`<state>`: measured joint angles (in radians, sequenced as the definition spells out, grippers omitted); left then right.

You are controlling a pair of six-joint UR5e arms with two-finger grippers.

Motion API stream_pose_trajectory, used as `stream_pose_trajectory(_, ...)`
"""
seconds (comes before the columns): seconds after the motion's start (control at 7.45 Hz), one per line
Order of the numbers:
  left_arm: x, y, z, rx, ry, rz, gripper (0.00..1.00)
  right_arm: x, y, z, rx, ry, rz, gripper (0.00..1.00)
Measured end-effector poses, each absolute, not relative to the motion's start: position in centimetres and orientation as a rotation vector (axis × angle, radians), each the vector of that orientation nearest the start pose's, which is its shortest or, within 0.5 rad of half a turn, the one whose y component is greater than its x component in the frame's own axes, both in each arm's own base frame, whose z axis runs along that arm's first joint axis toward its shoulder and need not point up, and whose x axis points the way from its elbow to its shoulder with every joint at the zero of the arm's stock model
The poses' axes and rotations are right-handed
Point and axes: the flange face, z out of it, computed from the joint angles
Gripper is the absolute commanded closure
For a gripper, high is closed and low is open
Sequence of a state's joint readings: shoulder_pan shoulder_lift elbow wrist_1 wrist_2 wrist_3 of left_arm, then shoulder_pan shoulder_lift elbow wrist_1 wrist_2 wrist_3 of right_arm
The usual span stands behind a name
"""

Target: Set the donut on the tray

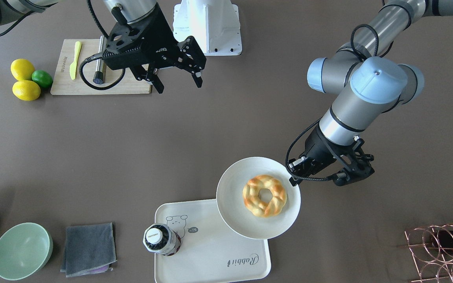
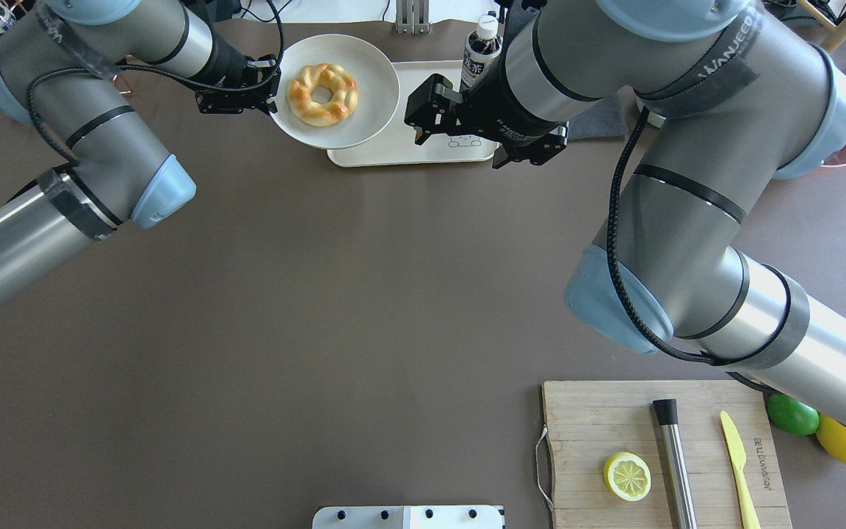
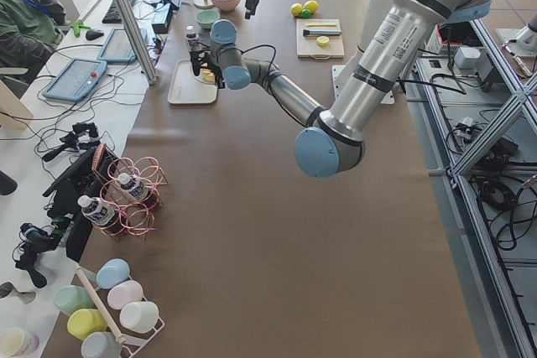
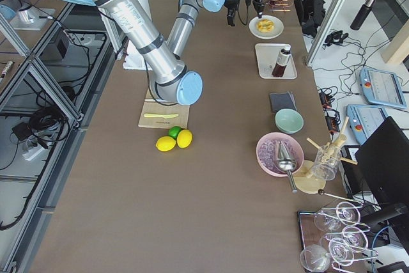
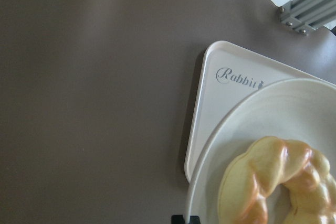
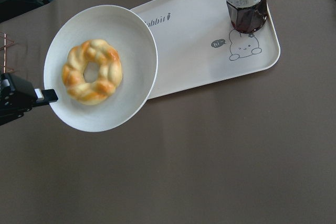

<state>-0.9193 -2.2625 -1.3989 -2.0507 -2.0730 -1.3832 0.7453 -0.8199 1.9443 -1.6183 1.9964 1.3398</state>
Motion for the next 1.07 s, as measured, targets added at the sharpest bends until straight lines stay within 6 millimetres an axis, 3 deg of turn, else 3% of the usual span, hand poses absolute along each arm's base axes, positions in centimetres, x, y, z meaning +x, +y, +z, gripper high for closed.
stream_pose_trajectory(0.27, 41.2, -69.4, 26.5, 0.135, 1.029, -0.446, 1.00, -35.9, -46.5, 7.8, 0.168, -1.119, 0.226, 0.00)
stream_pose_trajectory(0.54, 43.8, -73.1, 27.3, 0.150, 0.995, -0.471, 1.00, -35.6, -46.6, 7.8, 0.177, -1.119, 0.224, 0.00)
stream_pose_trajectory(0.81, 47.2, -73.7, 27.4, 0.181, 0.975, -0.470, 1.00, -35.7, -46.9, 8.8, 0.192, -1.099, 0.188, 0.00)
stream_pose_trajectory(1.07, 49.7, -72.6, 27.4, 0.202, 0.970, -0.457, 1.00, -36.0, -47.0, 10.8, 0.207, -1.063, 0.139, 0.00)
